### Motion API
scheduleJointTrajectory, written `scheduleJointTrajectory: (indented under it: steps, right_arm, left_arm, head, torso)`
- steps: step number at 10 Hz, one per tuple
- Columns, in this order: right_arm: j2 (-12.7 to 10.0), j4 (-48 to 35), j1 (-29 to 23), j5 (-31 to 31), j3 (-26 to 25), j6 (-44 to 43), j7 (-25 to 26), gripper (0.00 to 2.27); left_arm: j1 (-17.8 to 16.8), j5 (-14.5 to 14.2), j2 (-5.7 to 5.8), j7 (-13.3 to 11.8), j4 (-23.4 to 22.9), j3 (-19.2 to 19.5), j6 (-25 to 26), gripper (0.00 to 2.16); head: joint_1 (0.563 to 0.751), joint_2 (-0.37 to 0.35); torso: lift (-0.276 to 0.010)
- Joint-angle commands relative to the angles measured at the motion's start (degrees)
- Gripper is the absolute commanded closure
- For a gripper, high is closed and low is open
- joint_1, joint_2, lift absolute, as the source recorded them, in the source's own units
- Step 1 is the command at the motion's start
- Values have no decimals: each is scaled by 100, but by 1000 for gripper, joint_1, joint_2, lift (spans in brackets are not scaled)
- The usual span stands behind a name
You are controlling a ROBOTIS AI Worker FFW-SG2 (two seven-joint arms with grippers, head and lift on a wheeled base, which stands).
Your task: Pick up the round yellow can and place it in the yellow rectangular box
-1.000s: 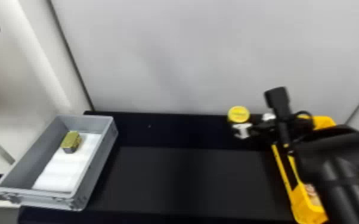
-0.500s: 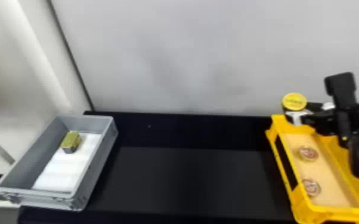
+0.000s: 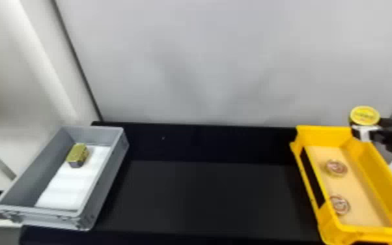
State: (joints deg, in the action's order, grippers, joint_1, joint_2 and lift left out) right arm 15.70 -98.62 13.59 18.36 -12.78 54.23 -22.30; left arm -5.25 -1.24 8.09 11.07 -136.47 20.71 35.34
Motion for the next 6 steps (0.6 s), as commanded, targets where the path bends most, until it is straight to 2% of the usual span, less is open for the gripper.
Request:
scheduleJointTrajectory:
  steps: [1,6]
  right_arm:
    - [38,290,-76,-77,-146,47,41,644]
    - [29,1319,-76,-701,57,20,384,644]
  left_arm:
    - [7,1,0,-26,-28,22,10,113]
    - [24,28,-9,-61,-28,39,10,111]
  head:
    - [694,54]
    - [694,54]
  torso:
    - [0]
    - [0]
